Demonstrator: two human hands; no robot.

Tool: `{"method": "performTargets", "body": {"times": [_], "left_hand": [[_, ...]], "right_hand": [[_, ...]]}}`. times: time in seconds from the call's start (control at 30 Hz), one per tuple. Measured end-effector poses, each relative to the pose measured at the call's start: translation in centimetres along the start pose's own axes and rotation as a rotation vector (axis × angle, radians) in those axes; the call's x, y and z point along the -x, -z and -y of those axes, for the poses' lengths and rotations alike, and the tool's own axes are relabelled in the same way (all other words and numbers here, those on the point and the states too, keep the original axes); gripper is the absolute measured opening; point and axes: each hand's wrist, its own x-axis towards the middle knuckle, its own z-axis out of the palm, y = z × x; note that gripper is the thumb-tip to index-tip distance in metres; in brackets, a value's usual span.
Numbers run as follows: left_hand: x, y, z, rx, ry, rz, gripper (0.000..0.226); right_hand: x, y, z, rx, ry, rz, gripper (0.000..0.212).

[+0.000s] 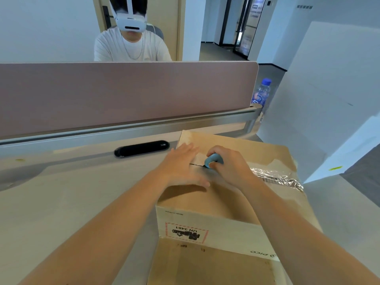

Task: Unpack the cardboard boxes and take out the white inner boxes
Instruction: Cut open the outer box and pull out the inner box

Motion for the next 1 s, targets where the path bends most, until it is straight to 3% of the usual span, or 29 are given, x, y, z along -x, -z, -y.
{"method": "performTargets", "body": {"times": [0.1, 0.23, 0.5, 0.83, 1.0], "left_hand": [[-0.3, -0.7, -0.1, -0.171, 0.009, 0.060, 0.101], [-0.5, -1.1, 0.4, -0.206, 0.013, 0.058, 0.100], [-0.3, -1.4, 0.7, -0.213, 0.058, 0.057, 0.100], [2.4, -0.1, 3.2, -0.268, 0.205, 0.039, 0.100], [1.3, -0.8, 0.4, -0.221, 0.142, -0.045, 0.100]], "right_hand": [[0.0, -0.1, -0.1, 0.178, 0.044, 0.042, 0.020], [0.4, 0.6, 0.0, 0.281, 0.054, 0.088, 0.020], [1.1, 1.9, -2.6, 0.313, 0.027, 0.112, 0.020], [-0.3, -0.3, 0.0, 0.256, 0.132, 0.122, 0.023], [-0.3, -0.2, 0.0, 0.224, 0.107, 0.093, 0.021]]}}
